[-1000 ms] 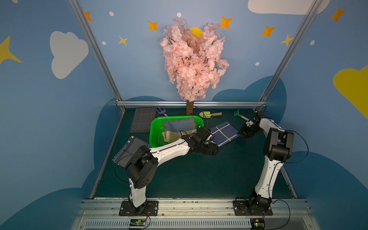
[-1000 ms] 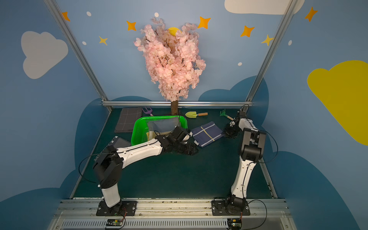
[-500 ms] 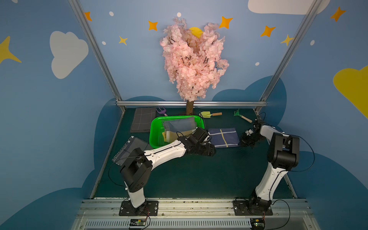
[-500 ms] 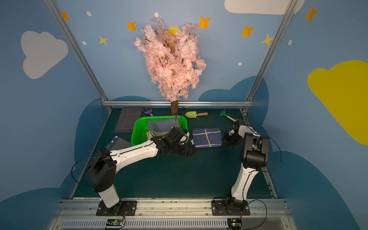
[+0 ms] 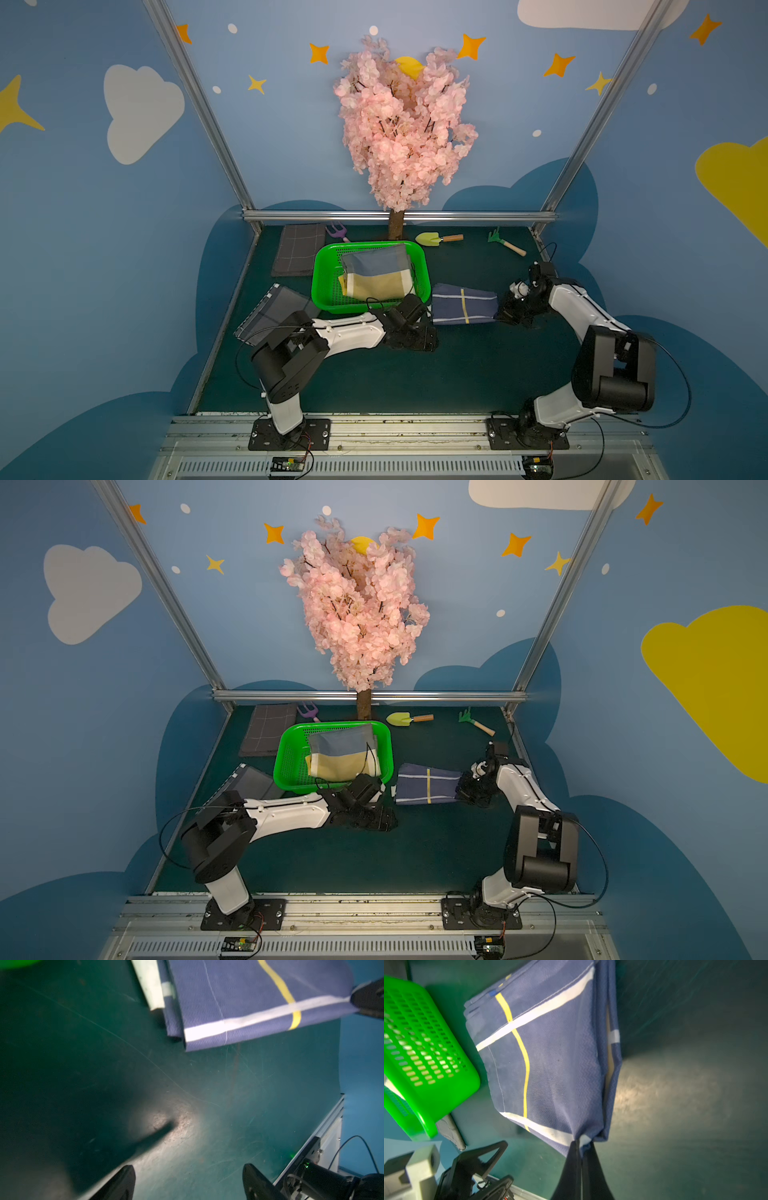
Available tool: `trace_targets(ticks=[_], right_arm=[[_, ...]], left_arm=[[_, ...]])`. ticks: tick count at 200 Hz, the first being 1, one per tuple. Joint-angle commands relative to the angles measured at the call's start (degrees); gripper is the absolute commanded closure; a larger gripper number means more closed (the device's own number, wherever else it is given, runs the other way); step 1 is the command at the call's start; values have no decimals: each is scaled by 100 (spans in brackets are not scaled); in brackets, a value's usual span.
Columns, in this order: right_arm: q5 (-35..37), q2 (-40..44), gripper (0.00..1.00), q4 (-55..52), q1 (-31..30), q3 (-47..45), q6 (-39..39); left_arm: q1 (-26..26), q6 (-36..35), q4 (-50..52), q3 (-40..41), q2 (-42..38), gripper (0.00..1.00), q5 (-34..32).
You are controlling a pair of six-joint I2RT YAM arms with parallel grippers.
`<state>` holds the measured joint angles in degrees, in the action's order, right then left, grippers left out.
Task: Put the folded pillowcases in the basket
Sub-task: Move the pillowcase to the center of the board.
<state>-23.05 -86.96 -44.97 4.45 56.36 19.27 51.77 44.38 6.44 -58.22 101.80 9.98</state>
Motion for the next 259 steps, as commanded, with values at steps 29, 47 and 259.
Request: trace_targets(ticks=[29,47,259], right_arm=[[-61,626,100,-464,-39,-548,-15],[-11,874,100,-585,56,-674,-55],[-664,1638,100,-833,200,-732,140]], left_arm=[[-1,806,-1531,374,337,11,371],[8,1190,-2191,671,341,11,534],[141,2164,-3323,1020,1258,41,920]])
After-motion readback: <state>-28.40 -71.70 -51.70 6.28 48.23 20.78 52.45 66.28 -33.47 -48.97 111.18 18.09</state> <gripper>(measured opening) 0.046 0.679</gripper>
